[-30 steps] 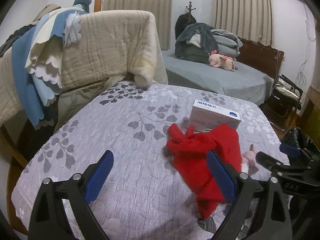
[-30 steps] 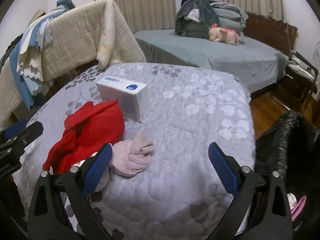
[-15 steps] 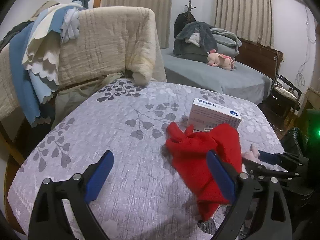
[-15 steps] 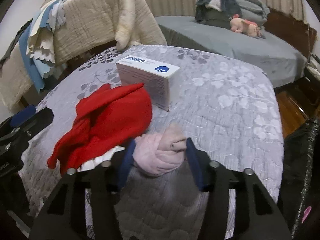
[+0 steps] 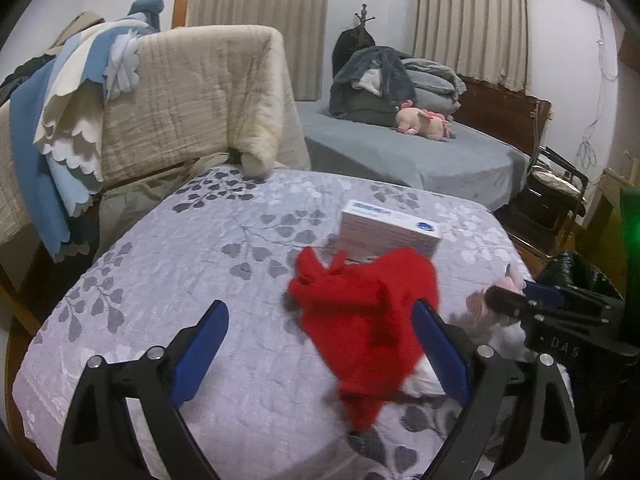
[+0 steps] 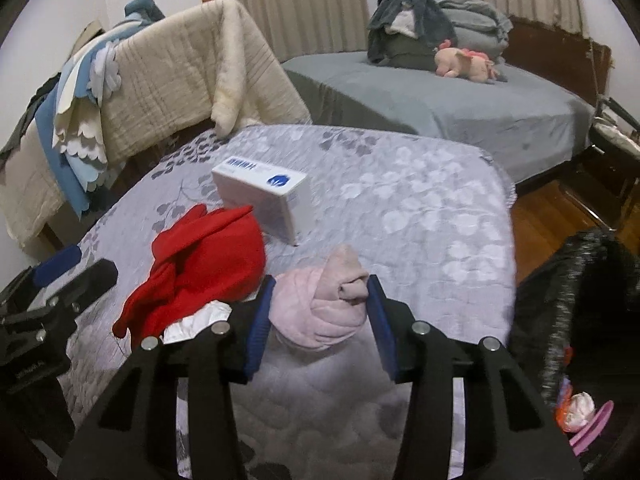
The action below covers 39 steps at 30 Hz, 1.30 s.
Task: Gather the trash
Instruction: 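Grasp the white crumpled tissue with the left tool while the right tool holds the pink sock, then carry the tissue and pink sock over the bin and open both tools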
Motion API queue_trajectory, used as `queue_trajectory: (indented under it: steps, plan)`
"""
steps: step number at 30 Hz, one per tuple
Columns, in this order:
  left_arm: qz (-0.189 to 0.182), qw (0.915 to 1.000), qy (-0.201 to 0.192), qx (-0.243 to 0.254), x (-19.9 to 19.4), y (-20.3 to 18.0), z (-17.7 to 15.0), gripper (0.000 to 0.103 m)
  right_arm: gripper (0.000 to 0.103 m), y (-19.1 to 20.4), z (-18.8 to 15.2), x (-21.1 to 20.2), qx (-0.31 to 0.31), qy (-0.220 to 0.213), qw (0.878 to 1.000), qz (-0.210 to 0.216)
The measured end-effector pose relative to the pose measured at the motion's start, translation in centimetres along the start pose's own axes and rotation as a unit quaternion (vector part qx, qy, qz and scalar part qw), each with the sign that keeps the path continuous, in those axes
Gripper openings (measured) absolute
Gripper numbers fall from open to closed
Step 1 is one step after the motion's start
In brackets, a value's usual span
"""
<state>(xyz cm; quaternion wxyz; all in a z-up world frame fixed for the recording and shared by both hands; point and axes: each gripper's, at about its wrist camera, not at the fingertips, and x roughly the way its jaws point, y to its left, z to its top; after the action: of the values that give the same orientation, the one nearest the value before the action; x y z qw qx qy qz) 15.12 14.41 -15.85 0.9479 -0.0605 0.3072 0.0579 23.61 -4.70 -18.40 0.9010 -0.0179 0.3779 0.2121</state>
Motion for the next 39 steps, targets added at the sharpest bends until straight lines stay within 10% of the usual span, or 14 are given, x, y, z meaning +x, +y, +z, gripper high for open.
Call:
queue_trajectory:
  steps: [17, 39]
  plan:
    - [-0.061, 0.9963, 0.047, 0.038, -1.3, -6.9, -3.4, 0.054, 0.044, -3.6, -1.4, -3.9, 0.017, -0.018, 1.0, -0.019]
    - [-0.055, 0.9912, 0.121, 0.001, 5.4, -6.4, -3.1, 0.059, 0.044, -3.8, -1.8, -2.7, 0.016, -0.008, 1.0, -0.02]
